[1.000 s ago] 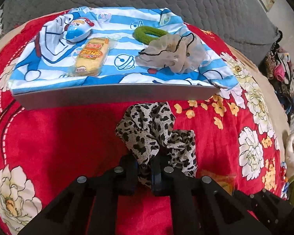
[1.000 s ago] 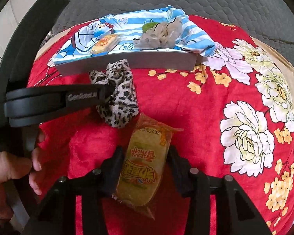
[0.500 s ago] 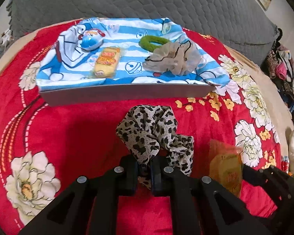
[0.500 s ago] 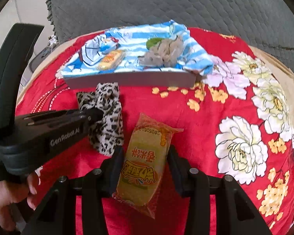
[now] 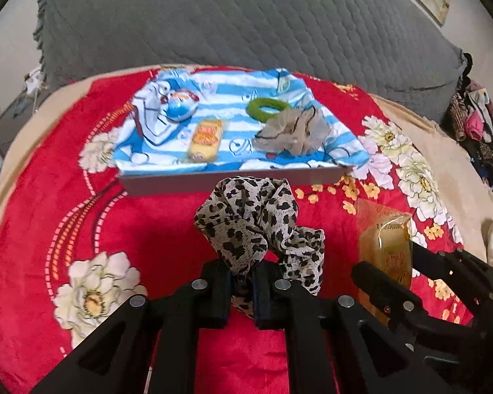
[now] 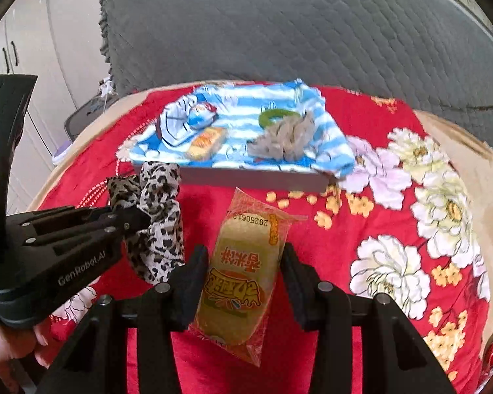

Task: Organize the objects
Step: 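Close the left gripper on the leopard scrunchie while the right gripper closes on the wrapped cake, then lift the scrunchie with the left gripper while the right gripper lifts the cake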

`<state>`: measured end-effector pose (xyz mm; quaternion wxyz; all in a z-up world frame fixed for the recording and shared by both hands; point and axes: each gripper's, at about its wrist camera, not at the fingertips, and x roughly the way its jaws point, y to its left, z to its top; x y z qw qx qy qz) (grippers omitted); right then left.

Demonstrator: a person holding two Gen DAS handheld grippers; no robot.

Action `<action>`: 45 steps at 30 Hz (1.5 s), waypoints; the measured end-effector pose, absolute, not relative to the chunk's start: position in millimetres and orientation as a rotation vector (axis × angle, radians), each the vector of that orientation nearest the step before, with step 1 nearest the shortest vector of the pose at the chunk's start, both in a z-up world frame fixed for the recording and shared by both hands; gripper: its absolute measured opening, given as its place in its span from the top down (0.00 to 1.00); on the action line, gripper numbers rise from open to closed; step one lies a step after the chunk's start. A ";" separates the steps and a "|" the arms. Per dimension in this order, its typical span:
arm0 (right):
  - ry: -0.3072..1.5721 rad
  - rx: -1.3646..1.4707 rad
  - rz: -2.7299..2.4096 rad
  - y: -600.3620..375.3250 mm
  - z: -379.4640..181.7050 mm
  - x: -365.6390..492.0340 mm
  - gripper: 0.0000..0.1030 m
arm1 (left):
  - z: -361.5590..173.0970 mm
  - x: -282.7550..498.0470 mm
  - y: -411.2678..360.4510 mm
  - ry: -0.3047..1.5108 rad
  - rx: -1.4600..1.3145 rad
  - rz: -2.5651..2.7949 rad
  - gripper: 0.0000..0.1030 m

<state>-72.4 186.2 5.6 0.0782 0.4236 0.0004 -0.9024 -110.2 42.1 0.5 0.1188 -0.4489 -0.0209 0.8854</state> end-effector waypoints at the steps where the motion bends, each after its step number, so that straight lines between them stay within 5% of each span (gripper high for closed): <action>1: 0.007 1.240 -2.702 184.7 10.0 -70.5 0.56 | 3.6 -108.0 40.3 -0.067 -1.304 2.599 0.91; 45: 0.055 0.842 -2.797 170.4 102.1 -39.2 0.56 | 98.7 -51.1 16.3 -0.046 -1.018 2.852 0.91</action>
